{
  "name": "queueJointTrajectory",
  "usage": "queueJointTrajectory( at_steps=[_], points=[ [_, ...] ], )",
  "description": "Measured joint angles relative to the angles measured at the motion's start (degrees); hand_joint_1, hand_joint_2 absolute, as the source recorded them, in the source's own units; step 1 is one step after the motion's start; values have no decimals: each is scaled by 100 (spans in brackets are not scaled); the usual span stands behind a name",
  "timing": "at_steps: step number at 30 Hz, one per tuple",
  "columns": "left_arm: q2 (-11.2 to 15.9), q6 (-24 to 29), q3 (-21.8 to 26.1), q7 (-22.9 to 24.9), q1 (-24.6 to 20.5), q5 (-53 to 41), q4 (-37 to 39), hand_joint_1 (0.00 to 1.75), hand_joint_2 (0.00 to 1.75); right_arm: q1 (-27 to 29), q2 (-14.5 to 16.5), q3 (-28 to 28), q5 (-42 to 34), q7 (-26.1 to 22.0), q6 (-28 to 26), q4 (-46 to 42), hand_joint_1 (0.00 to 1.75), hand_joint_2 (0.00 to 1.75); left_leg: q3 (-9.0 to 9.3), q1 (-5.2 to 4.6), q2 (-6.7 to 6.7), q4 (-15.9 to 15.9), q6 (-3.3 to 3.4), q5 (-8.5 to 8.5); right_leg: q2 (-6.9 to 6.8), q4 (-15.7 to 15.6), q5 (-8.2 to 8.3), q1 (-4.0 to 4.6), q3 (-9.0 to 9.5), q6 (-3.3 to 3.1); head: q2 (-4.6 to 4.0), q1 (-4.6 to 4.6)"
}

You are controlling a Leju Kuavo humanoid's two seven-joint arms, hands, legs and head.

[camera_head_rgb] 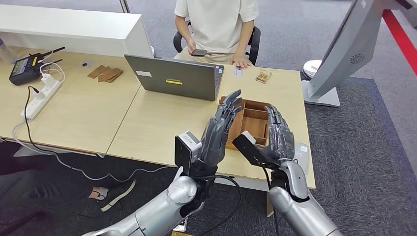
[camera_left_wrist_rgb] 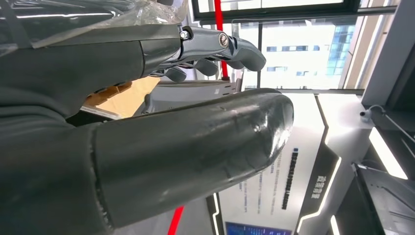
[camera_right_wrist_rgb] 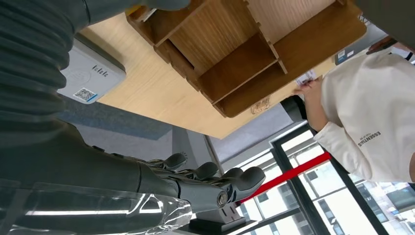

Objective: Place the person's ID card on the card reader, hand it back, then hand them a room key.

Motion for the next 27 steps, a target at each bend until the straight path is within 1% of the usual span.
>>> queueJointTrajectory(
  at_steps=[10,18,27],
  points=[
    [17,-8,-46,39,-2,-16,-93,0,0,18,44,233,768,310,325,180,0,175,0,1,0,-1,0,0,0,0,0,0,0,0,0,-1],
    [17,-8,-101,66,-2,-14,-133,0,0,16,97,336,864,392,405,413,0,175,0,0,0,0,0,0,0,0,0,0,0,0,0,0],
    [17,-54,-124,63,-2,2,-133,0,0,-8,129,404,848,406,365,661,0,175,0,0,0,0,0,0,0,0,0,0,0,0,0,0]
  ],
)
